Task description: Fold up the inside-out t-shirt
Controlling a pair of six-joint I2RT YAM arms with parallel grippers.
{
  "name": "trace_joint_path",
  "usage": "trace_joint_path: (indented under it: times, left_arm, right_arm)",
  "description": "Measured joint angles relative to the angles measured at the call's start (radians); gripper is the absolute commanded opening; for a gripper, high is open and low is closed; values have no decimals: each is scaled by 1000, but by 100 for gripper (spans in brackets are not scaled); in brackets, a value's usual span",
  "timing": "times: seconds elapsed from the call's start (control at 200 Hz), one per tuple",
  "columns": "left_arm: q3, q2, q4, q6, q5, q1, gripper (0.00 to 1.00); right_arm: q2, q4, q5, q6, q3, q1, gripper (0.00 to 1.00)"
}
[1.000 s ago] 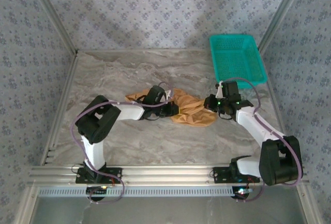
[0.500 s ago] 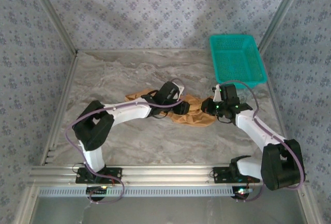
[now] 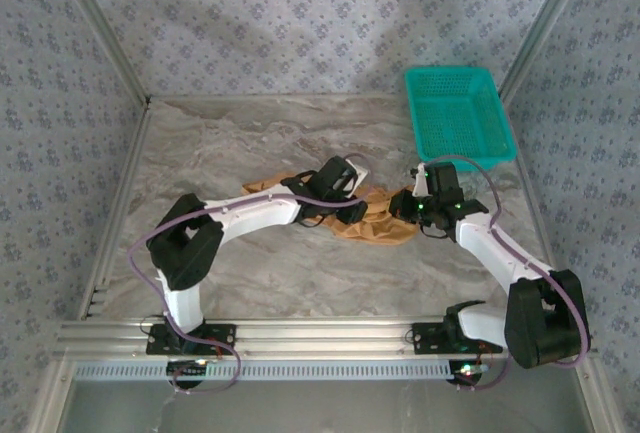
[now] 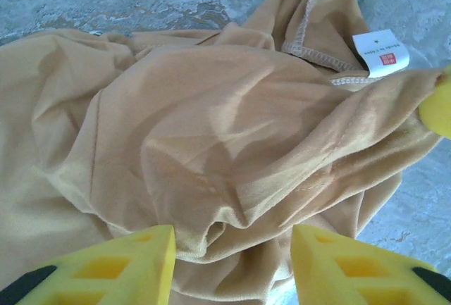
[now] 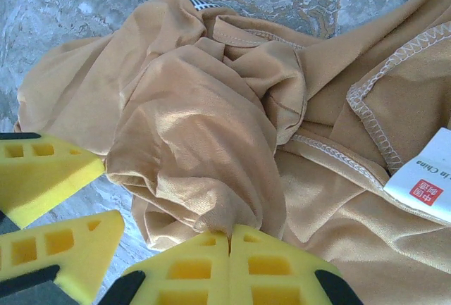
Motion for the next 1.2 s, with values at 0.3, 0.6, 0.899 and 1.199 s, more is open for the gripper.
trace_joint_path:
  times: [0.3, 0.6, 0.899, 1.199]
  left_arm:
    - [95, 158, -18, 168, -5, -11, 31]
    - [139, 147, -85, 213, -15, 11, 2]
    - [187, -32, -95, 117, 158, 67, 0]
    - [-37, -82, 276, -233, 566, 204, 16]
  right_arm:
    - [-13, -2, 0, 0, 2, 0, 0]
    - [-37, -7, 4, -1, 2, 0, 0]
    - [16, 6, 11, -8, 2, 7, 0]
    - [58, 9, 46, -7, 29, 28, 0]
